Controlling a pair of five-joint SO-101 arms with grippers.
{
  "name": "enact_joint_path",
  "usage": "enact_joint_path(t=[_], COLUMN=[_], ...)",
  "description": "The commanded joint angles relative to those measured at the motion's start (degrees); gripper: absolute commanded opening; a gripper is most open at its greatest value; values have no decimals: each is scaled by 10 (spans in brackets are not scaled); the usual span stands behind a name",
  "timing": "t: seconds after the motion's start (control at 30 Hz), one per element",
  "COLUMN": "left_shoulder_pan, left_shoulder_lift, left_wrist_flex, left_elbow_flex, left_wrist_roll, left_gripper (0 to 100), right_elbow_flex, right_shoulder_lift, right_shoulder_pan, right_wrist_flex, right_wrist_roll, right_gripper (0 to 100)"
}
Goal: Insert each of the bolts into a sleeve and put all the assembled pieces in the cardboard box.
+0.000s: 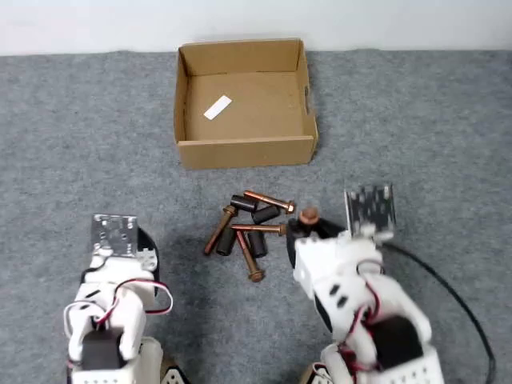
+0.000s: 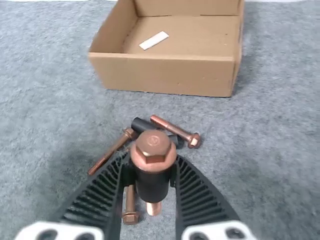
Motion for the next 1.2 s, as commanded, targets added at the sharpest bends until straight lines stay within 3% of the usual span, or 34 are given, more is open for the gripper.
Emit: enact_joint_path(t=[0.0, 0.27, 0.6, 0.97, 1.17], left_shoulder_pan=[-4, 28, 28, 25, 25], left_shoulder_lift=[-6, -5, -5, -5, -5], left_wrist_flex=[-58, -64, -13, -13, -12], left_elbow_flex=[56, 66, 66, 66, 66], left_wrist_roll=[-19, -18, -17, 33, 33], left_gripper=[4, 5, 5, 5, 5], right_elbow_flex=[-127, -280, -410, -665, -773], right_shoulder_lift=[153, 422, 706, 1016, 1149], right_shoulder_pan=[22, 67, 66, 69, 63], right_wrist_flex=[-23, -202, -436, -461, -394], right_wrist_roll=[-7, 10, 72, 73, 139], right_gripper=[8, 8, 8, 8, 8])
